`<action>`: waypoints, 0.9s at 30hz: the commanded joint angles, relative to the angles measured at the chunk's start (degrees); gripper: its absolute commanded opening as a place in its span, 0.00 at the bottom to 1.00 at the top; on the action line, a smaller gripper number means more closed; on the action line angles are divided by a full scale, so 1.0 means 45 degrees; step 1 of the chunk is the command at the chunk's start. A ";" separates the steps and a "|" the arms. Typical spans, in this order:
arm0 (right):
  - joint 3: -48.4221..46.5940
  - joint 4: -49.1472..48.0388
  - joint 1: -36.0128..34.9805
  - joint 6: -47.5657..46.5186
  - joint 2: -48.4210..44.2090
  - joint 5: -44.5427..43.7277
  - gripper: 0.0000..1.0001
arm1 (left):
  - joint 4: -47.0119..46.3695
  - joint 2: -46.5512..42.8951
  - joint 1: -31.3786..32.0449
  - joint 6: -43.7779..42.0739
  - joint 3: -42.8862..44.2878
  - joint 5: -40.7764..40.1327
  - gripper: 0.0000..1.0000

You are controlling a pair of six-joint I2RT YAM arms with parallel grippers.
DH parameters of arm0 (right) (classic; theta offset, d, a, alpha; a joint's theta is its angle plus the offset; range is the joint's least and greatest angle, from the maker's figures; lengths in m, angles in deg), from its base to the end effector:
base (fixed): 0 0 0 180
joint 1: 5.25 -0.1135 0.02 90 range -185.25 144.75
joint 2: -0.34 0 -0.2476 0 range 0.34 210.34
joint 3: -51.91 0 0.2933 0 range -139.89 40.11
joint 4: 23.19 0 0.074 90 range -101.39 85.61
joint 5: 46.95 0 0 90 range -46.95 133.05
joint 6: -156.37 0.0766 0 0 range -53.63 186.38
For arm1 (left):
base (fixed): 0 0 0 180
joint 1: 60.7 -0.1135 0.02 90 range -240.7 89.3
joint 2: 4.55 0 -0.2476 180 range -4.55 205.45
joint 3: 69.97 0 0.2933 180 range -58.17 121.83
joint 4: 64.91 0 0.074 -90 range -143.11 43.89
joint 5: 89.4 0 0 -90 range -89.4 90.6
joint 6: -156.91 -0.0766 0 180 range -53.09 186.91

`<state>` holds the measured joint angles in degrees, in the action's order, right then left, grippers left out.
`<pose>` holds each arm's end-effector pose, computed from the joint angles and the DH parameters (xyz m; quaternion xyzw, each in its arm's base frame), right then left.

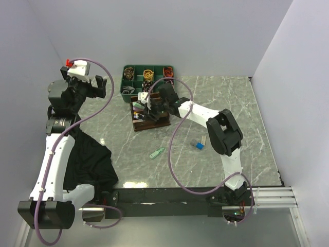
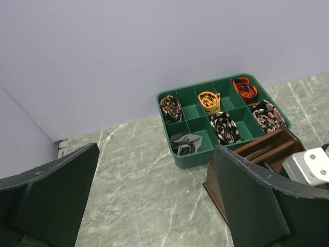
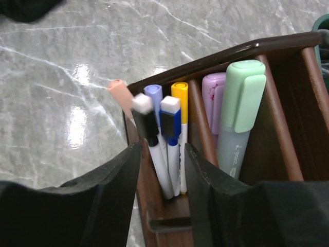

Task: Sort the stationery into containers
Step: Place the pen in the storage box, then pick up the stationery from the center of the board.

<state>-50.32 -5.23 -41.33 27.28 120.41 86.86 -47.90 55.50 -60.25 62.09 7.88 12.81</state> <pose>0.3956 0.3539 0.1623 -0.6385 0.5509 0.3209 0.4312 0.3244 -0.0187 0.4197 0.1077 0.6940 -0.0476 0.7103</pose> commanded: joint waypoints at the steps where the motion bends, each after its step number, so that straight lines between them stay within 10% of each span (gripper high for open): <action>1: 0.0194 -0.0039 0.0067 -0.0006 -0.1545 -0.0244 0.48 | -0.0962 0.0053 -0.0061 0.0270 0.0226 0.0451 0.99; 10: 0.0994 0.1518 0.0243 -0.0293 -0.4510 -0.0187 0.49 | -0.1238 0.0112 -0.0061 -0.0706 0.0871 0.0647 0.99; 19: -0.2069 1.3297 0.0263 -0.7446 -0.2625 0.0968 0.51 | -0.0748 -0.0279 -0.0061 -0.0121 -0.0593 0.1720 1.00; 27: 0.0443 0.8554 0.1061 -0.1104 -0.3554 0.0732 0.51 | 0.2192 0.0677 0.0326 0.0836 0.0147 0.4961 1.00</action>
<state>-53.84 44.71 -39.84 3.33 110.08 89.05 -46.72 56.68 -60.29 62.22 4.95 25.48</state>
